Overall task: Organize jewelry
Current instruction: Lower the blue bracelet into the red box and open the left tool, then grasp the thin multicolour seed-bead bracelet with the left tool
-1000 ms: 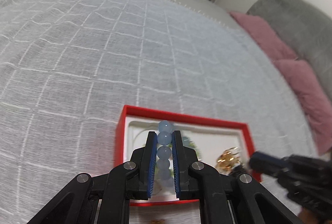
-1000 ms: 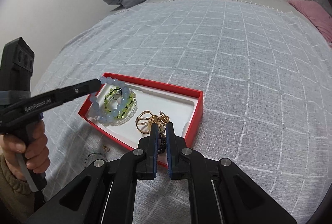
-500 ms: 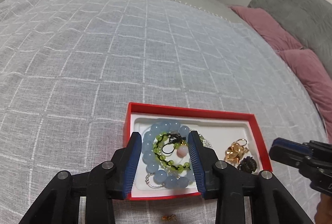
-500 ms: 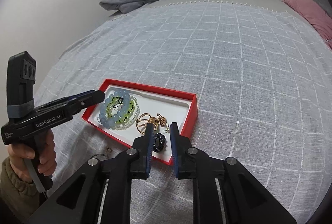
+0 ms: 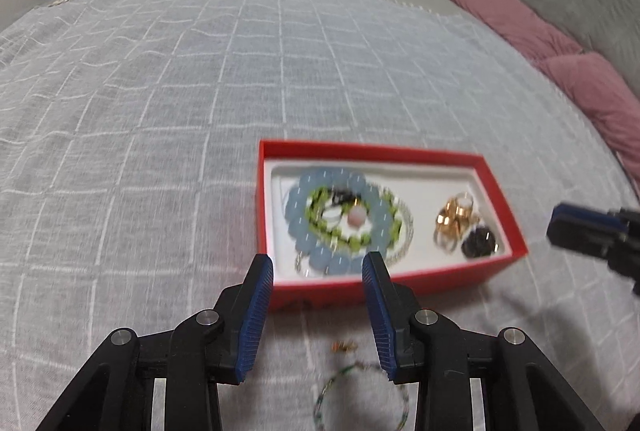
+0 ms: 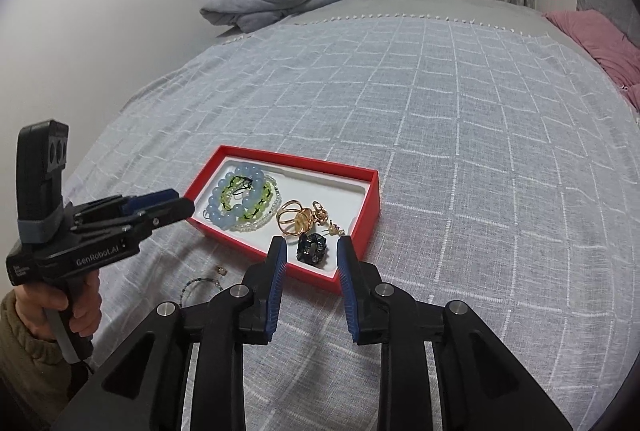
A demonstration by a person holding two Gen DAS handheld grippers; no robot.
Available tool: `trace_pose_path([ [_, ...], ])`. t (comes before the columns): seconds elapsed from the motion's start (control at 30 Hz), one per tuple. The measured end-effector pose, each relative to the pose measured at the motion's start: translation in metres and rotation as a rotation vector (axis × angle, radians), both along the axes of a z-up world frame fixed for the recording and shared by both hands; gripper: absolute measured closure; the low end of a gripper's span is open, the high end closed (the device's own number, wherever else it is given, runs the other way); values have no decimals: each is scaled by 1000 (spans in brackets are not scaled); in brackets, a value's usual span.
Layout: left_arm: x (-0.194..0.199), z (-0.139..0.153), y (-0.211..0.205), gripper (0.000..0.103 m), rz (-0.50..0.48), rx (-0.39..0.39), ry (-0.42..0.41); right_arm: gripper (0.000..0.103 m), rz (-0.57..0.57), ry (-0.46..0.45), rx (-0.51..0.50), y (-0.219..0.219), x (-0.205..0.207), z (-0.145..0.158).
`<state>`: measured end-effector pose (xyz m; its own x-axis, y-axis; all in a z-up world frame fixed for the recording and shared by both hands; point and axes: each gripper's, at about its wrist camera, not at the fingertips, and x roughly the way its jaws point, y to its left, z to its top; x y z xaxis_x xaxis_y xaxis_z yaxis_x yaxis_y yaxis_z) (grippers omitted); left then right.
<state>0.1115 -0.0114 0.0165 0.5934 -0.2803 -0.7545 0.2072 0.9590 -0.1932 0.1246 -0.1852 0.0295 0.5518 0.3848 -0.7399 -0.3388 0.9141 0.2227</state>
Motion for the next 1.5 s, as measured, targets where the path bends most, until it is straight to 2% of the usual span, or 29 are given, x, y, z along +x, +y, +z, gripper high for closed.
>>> trace_pose_path([
  [0.13,-9,-5,0,63,-12,7,26,75,3,3,-3,0,-4,-1],
  [0.33,-20,-12,-2,63,-27,84,37,75,19,6,-12,6,-11,-4],
  [0.47,-26,-15,0,63,-36,98,42,75,52,1,-20,17,-19,-5],
  [0.63,-29,-34,-5,64,-71,120,125,75,116,24,-21,36,-27,-15],
  [0.83,-33,-43,-11,66,-95,131,159,75,152,45,-61,52,-28,-32],
  [1.0,-40,-52,-21,71,-124,170,179,75,157,74,-48,55,-25,-40],
  [1.2,-43,-52,-23,85,-119,178,181,75,159,85,-55,59,-23,-46],
  [1.27,-43,-52,-23,94,-114,175,182,75,159,86,-55,59,-23,-46],
  [1.33,-43,-52,-23,99,-105,182,180,75,159,86,-55,60,-23,-46],
  [1.5,-41,-50,-16,103,-93,178,175,75,169,92,-58,64,-23,-50],
])
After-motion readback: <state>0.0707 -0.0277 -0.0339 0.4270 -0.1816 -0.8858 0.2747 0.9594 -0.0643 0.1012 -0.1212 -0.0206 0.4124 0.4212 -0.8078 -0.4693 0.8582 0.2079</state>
